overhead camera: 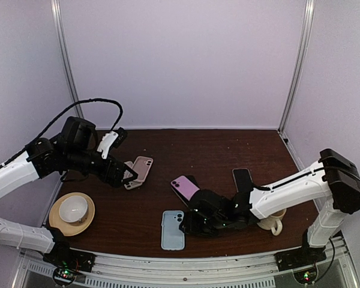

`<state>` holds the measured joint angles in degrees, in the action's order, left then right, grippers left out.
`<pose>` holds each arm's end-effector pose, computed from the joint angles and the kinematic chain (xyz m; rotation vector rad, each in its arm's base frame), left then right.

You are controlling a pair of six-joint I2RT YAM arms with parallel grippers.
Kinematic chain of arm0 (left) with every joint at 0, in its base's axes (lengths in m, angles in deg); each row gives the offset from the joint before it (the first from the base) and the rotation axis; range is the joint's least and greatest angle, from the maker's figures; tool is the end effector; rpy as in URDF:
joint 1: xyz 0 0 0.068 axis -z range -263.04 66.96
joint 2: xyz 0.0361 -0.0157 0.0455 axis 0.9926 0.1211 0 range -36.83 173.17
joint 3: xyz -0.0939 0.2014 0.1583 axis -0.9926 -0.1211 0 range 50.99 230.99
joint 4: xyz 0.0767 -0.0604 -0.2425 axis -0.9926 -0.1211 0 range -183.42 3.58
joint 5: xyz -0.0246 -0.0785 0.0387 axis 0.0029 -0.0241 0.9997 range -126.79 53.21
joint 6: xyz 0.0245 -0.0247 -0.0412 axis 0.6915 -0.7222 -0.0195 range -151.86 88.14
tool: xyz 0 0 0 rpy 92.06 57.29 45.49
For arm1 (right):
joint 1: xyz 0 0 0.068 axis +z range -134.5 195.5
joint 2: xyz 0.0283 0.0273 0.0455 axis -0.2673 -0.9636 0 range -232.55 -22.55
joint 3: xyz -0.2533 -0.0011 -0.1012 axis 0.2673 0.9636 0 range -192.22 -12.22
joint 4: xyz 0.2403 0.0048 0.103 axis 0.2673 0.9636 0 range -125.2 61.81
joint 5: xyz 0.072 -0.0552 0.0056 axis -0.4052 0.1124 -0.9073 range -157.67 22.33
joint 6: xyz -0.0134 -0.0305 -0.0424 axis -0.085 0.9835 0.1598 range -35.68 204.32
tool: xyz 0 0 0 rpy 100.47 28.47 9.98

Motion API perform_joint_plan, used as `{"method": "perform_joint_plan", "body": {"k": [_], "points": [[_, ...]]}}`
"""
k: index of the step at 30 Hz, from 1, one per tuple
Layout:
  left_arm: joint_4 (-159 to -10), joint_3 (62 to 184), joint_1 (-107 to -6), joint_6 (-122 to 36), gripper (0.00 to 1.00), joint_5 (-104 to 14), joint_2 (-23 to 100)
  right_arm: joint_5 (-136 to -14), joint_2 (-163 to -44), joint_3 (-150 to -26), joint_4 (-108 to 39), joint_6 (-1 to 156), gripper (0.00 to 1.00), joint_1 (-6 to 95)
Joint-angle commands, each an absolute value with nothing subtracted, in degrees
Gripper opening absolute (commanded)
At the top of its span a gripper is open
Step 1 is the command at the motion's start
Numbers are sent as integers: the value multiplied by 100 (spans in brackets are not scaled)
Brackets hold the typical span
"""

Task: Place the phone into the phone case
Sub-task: Place the phone case at the center of the board, then pick up the phone.

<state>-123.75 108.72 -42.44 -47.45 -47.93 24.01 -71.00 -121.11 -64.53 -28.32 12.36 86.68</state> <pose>0.1642 -0.1497 0.3200 0.6167 2.2881 -0.7183 0.1071 0.3204 0.1514 -0.0080 2.8470 0.9268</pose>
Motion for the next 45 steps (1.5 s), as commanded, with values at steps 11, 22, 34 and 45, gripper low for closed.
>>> {"method": "perform_joint_plan", "body": {"k": [11,22,34,45], "points": [[-12115,10805,-4244,-4655,98,-4705,2446,-6325,-12391,-10003,2108,5122,99,7869],[-12183,10793,-4346,-4499,97,-4406,2737,-6917,-14396,-12536,3113,7149,100,6595],[-12219,10785,-4490,-4432,97,-4323,3130,-7506,-15690,-13460,2790,7781,100,6491],[-12220,10768,-4500,-4390,98,-4271,3191,-7108,-16090,-13506,2533,7861,99,6481]]}}
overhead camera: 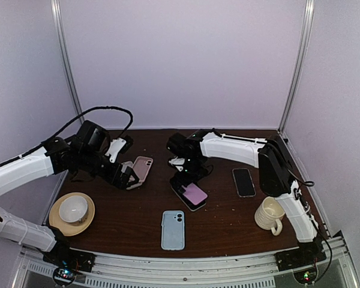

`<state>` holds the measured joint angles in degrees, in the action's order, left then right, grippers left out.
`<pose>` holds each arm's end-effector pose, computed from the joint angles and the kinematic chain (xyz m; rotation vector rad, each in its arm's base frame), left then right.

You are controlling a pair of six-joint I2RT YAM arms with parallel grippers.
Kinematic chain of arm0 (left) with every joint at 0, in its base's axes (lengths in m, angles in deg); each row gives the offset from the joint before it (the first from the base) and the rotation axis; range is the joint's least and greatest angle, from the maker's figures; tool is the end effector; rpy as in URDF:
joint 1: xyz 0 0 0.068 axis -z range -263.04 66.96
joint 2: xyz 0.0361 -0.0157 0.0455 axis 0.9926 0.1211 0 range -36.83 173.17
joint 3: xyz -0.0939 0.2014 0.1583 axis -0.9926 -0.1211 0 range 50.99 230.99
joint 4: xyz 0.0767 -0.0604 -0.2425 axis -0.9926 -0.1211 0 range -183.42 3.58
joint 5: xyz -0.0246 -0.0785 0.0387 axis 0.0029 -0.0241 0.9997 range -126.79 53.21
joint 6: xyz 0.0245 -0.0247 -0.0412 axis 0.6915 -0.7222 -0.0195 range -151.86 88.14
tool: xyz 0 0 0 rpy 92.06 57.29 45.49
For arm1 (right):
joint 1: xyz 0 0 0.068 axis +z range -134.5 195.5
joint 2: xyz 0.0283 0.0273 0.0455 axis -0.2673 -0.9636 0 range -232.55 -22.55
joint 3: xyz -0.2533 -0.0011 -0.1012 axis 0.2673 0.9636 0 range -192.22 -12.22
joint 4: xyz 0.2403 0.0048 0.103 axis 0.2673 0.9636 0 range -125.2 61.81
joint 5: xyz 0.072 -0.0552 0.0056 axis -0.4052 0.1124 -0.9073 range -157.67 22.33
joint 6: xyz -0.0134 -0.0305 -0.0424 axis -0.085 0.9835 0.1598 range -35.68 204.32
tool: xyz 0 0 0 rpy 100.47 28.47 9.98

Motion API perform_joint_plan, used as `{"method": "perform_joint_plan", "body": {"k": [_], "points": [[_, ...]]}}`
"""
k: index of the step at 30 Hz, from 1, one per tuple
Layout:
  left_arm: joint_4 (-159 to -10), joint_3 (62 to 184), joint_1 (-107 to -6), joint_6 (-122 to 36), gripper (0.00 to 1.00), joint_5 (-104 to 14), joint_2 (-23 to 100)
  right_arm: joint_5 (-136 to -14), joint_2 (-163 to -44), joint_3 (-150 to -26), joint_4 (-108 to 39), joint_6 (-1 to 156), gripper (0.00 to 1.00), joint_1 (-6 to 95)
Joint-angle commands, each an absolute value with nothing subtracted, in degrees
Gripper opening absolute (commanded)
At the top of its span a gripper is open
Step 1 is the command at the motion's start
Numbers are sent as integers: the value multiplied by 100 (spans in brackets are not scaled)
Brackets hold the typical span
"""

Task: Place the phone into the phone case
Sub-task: Pick up the phone.

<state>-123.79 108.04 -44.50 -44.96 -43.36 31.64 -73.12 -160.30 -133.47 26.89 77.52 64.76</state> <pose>0.1908 -0.1571 0.2871 0.6006 2.4163 -0.5362 0.3166 0.3727 0.1716 -1.0989 2.7903 0.2671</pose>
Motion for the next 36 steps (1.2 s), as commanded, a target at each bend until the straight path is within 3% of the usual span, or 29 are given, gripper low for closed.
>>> {"method": "perform_joint_plan", "body": {"k": [1,5,17,27,36], "points": [[-12220,10768,-4499,-4390,98,-4278,3195,-7113,-16103,-13497,2525,7861,98,6475],[-12217,10768,-4507,-4381,97,-4292,3191,-7055,-16154,-13500,2519,7845,93,6481],[-12220,10768,-4512,-4356,98,-4325,3183,-7209,-16043,-13503,2593,7909,63,6483],[-12204,10777,-4536,-4324,98,-4383,3153,-7633,-15218,-12871,1971,8147,56,6505],[-11772,10708,-4683,-4087,97,-5325,2900,-8226,-14302,-12046,1252,8590,51,6502]]}}
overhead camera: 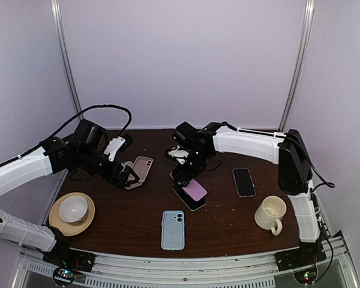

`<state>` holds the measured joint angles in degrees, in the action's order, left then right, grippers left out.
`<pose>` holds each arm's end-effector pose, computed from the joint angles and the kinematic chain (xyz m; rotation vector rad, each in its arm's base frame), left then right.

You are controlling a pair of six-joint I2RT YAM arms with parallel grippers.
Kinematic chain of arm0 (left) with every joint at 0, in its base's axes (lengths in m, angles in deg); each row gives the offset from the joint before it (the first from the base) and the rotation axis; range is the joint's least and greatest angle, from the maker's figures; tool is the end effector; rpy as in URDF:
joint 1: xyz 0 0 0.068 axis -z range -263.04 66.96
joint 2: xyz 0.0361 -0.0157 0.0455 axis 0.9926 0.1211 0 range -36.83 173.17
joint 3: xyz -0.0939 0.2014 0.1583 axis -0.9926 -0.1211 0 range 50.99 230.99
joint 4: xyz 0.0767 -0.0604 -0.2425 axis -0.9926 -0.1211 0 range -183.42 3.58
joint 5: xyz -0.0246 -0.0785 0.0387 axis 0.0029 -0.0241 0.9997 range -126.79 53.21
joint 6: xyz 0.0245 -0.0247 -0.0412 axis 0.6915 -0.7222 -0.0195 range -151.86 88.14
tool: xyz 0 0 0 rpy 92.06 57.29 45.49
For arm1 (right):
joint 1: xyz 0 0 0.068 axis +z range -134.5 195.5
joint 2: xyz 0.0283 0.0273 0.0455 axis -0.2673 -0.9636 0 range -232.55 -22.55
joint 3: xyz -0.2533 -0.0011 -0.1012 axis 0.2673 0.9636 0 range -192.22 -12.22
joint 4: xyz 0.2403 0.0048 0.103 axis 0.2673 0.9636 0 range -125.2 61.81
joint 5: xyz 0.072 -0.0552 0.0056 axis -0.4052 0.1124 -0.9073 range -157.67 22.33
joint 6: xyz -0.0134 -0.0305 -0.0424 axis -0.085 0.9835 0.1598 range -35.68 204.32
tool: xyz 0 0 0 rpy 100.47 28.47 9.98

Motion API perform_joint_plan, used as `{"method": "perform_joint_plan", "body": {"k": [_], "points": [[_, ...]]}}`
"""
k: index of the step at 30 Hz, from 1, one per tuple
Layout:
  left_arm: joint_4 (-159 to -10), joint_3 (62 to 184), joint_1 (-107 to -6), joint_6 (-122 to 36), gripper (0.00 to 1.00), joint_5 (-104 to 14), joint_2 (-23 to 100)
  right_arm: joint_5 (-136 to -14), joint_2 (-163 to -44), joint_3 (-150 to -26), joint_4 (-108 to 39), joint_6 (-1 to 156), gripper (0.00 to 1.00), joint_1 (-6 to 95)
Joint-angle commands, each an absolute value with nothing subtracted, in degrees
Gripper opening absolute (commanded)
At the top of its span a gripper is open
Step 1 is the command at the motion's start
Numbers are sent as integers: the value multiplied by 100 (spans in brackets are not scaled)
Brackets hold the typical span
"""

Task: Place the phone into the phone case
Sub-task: Pick up the phone, then pass from the right arm to the left

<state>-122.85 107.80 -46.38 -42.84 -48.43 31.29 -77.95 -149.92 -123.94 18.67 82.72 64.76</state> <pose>0.1937 -0.1531 0.2887 0.6453 2.3920 -0.6172 0.3023 0.3606 0.2128 -1.1981 2.5982 0.4546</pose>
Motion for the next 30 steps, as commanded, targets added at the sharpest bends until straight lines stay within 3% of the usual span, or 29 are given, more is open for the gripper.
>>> {"method": "perform_joint_plan", "body": {"k": [1,9,16,20,30], "points": [[-11719,10718,-4683,-4048,97,-5350,2873,-8363,-14163,-11883,1064,8640,51,6499],[-11201,10770,-4675,-3181,92,-6152,2738,-9621,-13416,-11338,800,9333,50,6498],[-10019,10480,-4403,-550,90,-6928,2336,-10414,-12727,-11437,1798,10280,50,6490],[-10669,11141,-4393,1185,89,-7528,2697,-10706,-12482,-11579,2299,10612,51,6490],[-10965,12270,-3816,3140,77,-7559,3674,-11090,-12116,-11902,2771,10950,50,6490]]}}
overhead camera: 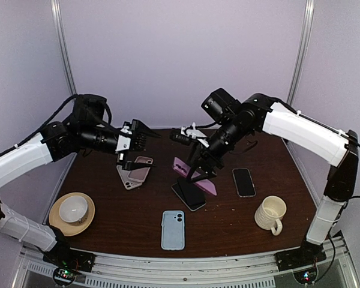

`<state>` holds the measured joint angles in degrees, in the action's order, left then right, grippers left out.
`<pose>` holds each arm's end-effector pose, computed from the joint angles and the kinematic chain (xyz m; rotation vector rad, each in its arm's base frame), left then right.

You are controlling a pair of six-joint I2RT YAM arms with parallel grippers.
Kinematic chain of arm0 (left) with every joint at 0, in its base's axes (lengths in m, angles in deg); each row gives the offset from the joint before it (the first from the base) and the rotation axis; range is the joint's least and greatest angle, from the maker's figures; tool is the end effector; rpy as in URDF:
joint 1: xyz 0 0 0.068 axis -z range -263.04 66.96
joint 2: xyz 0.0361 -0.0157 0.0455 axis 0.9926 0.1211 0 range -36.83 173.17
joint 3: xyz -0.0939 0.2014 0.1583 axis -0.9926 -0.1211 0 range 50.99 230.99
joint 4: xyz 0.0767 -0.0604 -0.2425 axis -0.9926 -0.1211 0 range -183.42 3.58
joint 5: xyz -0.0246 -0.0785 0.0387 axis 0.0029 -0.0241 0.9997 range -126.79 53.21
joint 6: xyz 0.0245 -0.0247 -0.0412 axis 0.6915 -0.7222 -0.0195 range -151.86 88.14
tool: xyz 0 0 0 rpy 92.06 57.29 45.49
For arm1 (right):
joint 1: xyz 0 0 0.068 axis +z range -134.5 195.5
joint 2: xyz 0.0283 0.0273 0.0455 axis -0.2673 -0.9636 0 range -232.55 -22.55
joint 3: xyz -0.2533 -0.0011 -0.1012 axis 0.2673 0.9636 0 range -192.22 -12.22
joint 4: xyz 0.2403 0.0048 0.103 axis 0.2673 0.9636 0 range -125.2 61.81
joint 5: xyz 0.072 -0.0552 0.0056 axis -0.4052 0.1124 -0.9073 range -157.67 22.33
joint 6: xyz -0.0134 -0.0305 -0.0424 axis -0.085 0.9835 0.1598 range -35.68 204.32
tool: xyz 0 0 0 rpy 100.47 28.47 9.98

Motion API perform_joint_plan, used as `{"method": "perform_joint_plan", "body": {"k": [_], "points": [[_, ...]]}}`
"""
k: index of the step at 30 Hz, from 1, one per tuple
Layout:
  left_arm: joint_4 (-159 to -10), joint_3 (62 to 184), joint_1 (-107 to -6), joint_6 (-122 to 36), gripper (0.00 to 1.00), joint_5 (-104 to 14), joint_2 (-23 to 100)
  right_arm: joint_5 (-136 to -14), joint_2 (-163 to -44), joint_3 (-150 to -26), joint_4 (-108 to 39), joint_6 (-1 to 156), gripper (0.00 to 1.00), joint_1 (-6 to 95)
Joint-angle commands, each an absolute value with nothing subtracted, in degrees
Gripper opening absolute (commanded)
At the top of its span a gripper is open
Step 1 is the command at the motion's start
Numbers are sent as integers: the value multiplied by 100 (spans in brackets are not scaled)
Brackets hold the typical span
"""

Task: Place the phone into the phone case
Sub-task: Pass from the right arm to the left

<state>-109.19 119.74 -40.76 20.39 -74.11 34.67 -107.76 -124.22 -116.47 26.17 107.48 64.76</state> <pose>0.1898 -0.2017 0.3680 1.6838 1.0000 -0.5394 0.2228 0.2937 0.3564 -1.7284 1.9179 1.0751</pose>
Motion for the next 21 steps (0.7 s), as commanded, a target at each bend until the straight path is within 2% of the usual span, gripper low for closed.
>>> {"method": "perform_joint_plan", "body": {"k": [1,5,14,21], "points": [[-11059,12331,-3798,3185,76,-7590,3739,-11124,-12090,-11930,2783,10964,50,6490],[-11286,12437,-3755,3314,77,-7725,3870,-11273,-12012,-11962,2744,10906,50,6494],[-10374,12281,-3462,3071,76,-7469,4102,-11530,-11892,-11962,2478,10754,50,6531],[-10415,12389,-3448,2744,54,-7938,4196,-11507,-11927,-12009,2576,10821,50,6577]]}}
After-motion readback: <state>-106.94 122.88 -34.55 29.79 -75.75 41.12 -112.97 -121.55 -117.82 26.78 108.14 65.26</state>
